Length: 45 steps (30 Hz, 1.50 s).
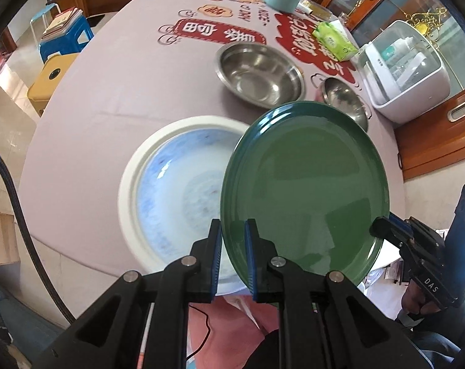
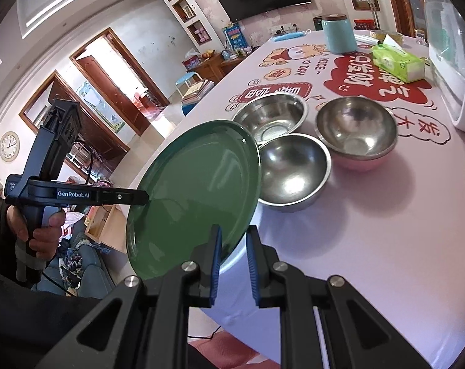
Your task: Organize plates and bowls
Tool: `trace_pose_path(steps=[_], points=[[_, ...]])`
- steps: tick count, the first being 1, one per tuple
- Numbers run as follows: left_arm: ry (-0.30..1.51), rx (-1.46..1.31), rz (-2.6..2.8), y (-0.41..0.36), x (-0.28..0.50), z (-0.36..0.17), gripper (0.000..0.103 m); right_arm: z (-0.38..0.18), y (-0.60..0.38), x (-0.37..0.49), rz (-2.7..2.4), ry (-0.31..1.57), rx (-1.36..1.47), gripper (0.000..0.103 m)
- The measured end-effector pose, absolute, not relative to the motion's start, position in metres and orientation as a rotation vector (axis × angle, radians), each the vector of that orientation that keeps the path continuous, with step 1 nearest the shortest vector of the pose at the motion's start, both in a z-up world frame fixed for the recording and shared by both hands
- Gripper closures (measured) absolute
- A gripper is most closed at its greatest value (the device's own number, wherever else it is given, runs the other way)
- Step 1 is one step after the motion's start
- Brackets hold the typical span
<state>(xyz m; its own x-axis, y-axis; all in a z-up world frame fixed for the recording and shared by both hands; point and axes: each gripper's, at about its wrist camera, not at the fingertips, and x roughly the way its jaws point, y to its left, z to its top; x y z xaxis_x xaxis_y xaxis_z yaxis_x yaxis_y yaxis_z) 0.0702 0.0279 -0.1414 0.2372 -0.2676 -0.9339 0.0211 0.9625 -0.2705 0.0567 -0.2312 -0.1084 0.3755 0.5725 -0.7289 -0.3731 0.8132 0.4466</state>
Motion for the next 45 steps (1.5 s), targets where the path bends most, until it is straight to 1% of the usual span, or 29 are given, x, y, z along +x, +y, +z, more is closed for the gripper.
trace_pose_path(steps=[12, 19, 30, 41, 45], points=[[1.355, -0.187, -0.211, 0.077, 0.071, -0.166, 0.092, -0.129, -0.168, 0.05, 0.538, 1.091, 0.128, 0.087], [1.391, -0.167, -0.221, 0.089, 0.079, -0.19, 0.091, -0.146, -0.145, 0.048, 0.471, 1.149, 0.099, 0.087], [1.431, -0.117, -0.276, 0.09, 0.097, -0.214, 0.09, -0.166, -0.132, 0.05, 0.35, 1.212, 0.126, 0.087], [1.439, -0.079, -0.318, 0.088, 0.107, -0.219, 0.09, -0.172, -0.13, 0.057, 0.262, 1.221, 0.147, 0.087], [1.432, -0.114, -0.354, 0.088, 0.111, -0.218, 0.09, -0.173, -0.127, 0.058, 0.236, 1.221, 0.137, 0.085]])
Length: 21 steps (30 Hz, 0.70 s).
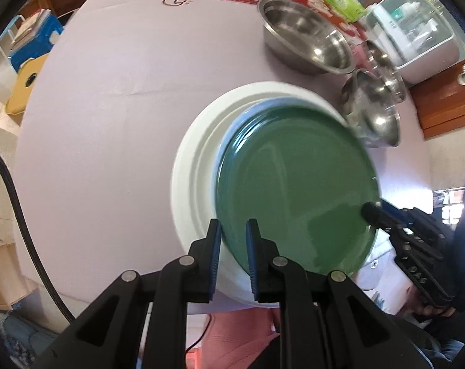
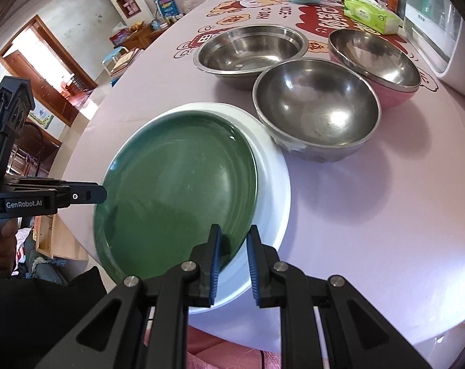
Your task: Organize plates and bowls
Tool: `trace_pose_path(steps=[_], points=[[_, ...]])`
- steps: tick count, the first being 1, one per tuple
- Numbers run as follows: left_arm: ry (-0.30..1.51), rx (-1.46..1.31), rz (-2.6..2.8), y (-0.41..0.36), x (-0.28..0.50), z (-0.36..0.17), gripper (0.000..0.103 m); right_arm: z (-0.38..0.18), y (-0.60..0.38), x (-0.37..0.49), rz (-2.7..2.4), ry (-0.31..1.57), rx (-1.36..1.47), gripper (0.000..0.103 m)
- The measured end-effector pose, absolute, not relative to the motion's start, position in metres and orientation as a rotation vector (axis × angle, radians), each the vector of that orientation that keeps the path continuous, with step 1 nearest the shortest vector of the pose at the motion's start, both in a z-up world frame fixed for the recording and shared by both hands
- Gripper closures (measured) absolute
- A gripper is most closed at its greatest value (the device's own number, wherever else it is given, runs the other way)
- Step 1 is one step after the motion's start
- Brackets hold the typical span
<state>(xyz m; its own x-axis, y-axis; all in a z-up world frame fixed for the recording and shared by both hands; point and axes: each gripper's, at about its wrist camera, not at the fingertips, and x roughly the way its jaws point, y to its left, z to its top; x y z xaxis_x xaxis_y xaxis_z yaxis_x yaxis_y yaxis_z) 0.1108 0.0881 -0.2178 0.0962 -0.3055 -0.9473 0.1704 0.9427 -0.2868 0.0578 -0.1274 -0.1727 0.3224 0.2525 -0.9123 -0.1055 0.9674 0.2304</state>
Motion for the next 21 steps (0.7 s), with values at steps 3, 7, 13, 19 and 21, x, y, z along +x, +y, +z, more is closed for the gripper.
trace_pose_path(steps=[3, 7, 13, 19, 21], points=[[1.425, -0.107, -0.37, 0.085, 0.111, -0.215, 0.09, -0.173, -0.128, 0.059, 0.227, 1.218, 0.142, 0.085], [1.424, -0.106, -0.369, 0.082, 0.112, -0.216, 0.089, -0.173, -0.126, 0.06, 0.219, 1.219, 0.139, 0.084], [1.418, -0.112, -0.365, 0.088, 0.111, -0.213, 0.086, -0.173, -0.124, 0.061, 0.217, 1.219, 0.134, 0.079], [1.399, -0.119, -0.358, 0.094, 0.11, -0.205, 0.082, -0.172, -0.125, 0.061, 0.209, 1.214, 0.141, 0.075], [1.392, -0.121, -0.358, 0.096, 0.109, -0.202, 0.08, -0.168, -0.127, 0.059, 0.201, 1.203, 0.147, 0.071]])
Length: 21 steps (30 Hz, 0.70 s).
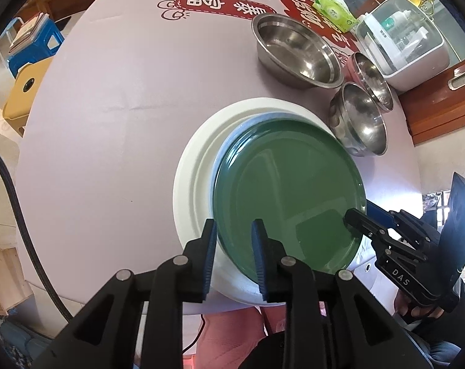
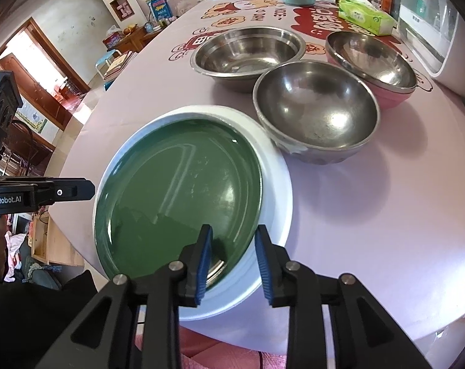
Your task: Organize plates and bowls
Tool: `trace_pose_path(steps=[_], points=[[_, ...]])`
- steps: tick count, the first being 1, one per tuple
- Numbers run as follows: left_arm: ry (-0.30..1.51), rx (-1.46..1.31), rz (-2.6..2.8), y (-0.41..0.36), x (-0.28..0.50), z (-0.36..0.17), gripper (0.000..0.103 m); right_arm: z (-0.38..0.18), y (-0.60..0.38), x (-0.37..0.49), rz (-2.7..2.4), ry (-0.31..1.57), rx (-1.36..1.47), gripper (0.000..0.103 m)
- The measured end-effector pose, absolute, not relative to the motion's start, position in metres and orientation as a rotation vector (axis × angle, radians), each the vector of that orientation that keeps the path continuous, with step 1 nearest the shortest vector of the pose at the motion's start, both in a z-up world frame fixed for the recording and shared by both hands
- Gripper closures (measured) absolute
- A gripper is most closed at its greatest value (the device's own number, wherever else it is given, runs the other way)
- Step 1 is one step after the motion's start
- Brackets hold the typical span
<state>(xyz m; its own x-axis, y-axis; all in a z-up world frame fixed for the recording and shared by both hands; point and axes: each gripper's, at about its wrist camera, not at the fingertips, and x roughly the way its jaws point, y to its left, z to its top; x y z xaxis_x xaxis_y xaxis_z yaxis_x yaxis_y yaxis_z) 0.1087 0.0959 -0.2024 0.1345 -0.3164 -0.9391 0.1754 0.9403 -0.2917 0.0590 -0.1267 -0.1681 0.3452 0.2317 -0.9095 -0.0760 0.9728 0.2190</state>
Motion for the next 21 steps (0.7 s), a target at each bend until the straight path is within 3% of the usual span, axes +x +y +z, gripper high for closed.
trace_pose_path(steps=[8, 14, 17, 21], points=[[1.386, -0.132, -0.343, 0.097, 0.107, -0.201, 0.078, -0.153, -0.136, 0.053, 0.169, 1.16, 0.161, 0.069], [1.359, -0.143, -0.319, 0.094, 0.107, -0.191, 0.071, -0.136, -0.147, 0.055, 0.153, 1.119, 0.181, 0.068], [1.339, -0.153, -0.289, 0.094, 0.109, -0.183, 0.059, -0.126, -0.151, 0.059, 0.152, 1.098, 0.195, 0.06], [1.294, -0.169, -0.257, 0.093, 0.112, -0.17, 0.051, -0.115, -0.155, 0.068, 0.163, 1.071, 0.214, 0.059]])
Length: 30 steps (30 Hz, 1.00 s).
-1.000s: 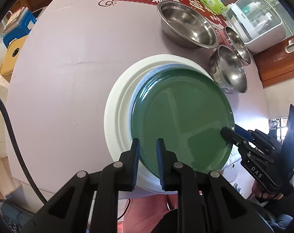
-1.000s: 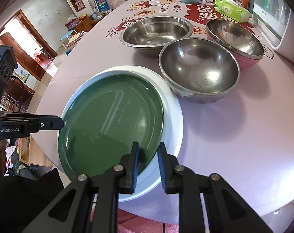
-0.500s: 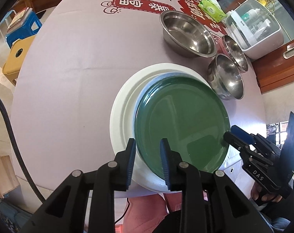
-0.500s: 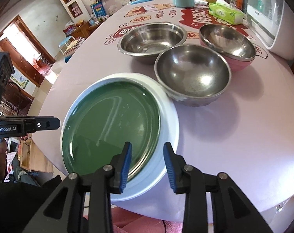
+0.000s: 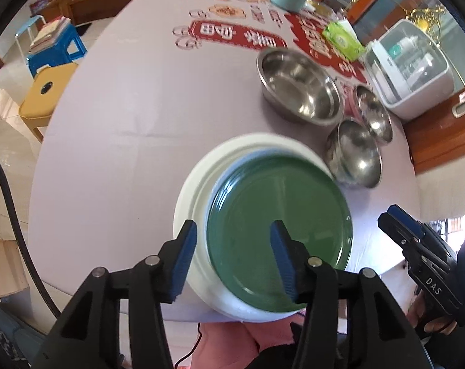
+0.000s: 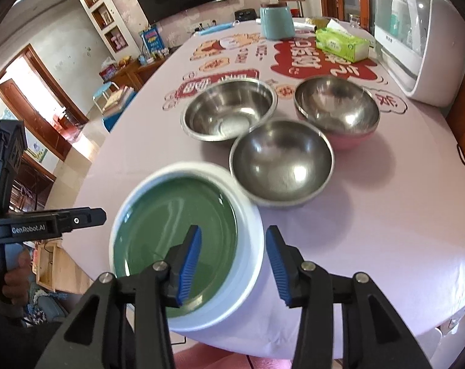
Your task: Organize plates and bowls
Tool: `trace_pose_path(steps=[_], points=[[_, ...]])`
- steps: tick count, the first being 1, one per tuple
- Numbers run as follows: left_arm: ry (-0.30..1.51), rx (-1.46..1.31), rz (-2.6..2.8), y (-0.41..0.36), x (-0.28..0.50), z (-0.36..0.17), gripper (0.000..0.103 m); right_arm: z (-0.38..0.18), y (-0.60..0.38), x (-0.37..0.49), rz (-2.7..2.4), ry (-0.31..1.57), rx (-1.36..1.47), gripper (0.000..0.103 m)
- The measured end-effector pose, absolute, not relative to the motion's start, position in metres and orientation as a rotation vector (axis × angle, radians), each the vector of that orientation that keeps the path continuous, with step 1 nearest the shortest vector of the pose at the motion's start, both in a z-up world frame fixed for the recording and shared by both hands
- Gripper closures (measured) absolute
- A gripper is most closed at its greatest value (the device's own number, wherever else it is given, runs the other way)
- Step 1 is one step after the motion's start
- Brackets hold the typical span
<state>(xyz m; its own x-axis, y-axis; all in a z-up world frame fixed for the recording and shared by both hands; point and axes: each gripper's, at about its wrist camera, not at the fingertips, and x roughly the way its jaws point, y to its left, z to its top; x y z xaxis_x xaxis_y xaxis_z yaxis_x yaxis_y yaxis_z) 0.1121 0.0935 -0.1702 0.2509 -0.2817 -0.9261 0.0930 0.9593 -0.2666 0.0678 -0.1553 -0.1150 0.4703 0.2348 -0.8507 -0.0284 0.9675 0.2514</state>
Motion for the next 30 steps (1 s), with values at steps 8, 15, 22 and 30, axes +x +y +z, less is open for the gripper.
trace_pose_path(steps=[8, 15, 22, 30], points=[[1.222, -0.197, -0.192, 0.084, 0.127, -0.147, 0.04, -0.102, -0.168, 0.103, 0.208, 1.039, 0.267, 0.059], [1.182, -0.22, -0.15, 0.068, 0.143, -0.131, 0.036, -0.094, -0.181, 0.143, 0.266, 1.046, 0.27, 0.059], [1.175, -0.274, -0.098, 0.052, 0.166, -0.129, 0.036, -0.083, -0.189, 0.189, 0.332, 1.049, 0.223, 0.059], [1.164, -0.325, -0.018, 0.038, 0.191, -0.134, 0.034, -0.079, -0.194, 0.24, 0.415, 1.041, 0.112, 0.059]])
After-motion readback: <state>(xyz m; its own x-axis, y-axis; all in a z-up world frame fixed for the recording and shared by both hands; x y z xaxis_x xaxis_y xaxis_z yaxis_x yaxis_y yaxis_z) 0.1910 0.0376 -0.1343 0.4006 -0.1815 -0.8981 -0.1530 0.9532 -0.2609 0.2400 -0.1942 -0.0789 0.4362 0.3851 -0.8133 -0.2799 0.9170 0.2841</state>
